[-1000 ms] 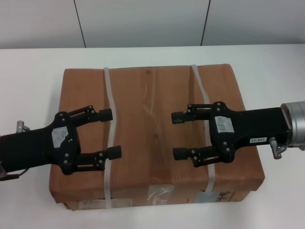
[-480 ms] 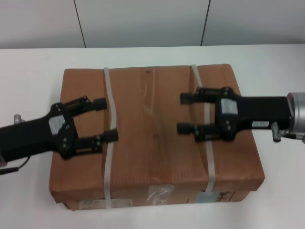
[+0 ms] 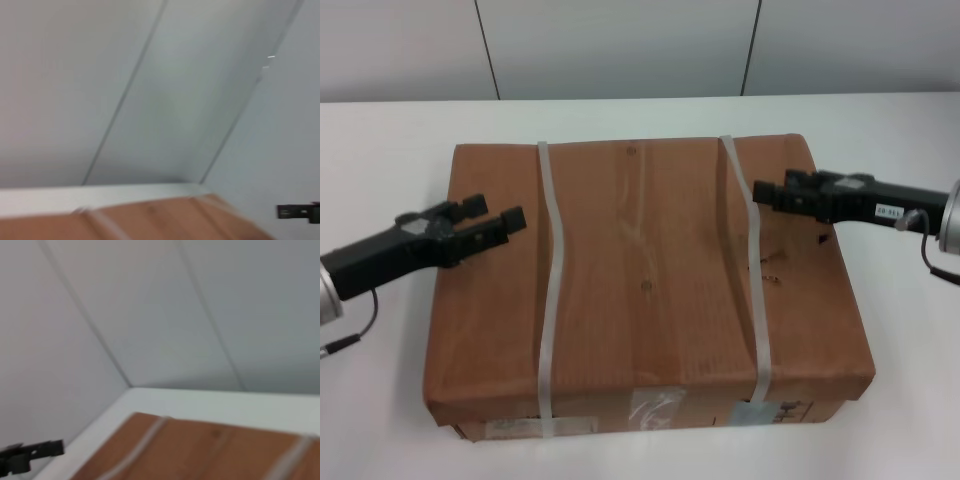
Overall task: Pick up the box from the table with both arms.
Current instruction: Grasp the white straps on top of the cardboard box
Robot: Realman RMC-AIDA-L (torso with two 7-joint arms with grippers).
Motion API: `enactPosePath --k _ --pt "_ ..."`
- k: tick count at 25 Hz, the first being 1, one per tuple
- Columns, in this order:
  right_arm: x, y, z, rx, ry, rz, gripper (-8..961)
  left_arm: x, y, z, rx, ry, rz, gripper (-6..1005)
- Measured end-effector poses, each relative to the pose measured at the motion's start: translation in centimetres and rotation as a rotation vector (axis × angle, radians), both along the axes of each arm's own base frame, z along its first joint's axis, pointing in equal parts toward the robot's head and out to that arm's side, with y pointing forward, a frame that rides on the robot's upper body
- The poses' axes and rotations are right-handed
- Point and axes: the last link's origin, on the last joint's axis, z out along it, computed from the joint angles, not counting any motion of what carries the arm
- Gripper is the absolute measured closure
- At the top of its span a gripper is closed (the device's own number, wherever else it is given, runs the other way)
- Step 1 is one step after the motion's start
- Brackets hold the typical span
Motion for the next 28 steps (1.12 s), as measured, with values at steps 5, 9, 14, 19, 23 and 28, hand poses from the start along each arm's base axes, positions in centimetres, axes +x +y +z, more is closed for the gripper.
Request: enactPosePath --k 5,9,14,19,23,28 --pt "1.9 -0.2 -1.0 -0.013 -0.039 -0.121 132 -1.1 0.4 -2.1 -0.028 0.029 0.129 137" --pt "2.1 -0.2 -1.8 -0.034 -0.072 -0.14 133 -1.3 0.5 -2.8 -0.042 0.03 0.165 136" --pt "1.7 -0.2 -2.5 -0.052 -0.068 -0.136 134 -1.0 0.6 -3.1 -0.049 0.027 0.165 138" --pt "1.5 -0.3 -2.8 -0.049 -0.052 -0.139 135 -1.4 0.4 -3.3 -0.051 0.025 0.188 138" --pt "1.6 -0.2 -2.4 -0.029 -0.033 -0.156 136 -1.8 0.0 -3.1 -0.047 0.022 0.202 138" --pt "2.3 -0.3 -1.6 0.004 -0.01 -0.186 137 -1.9 0.0 -3.0 -0.046 0.019 0.2 137"
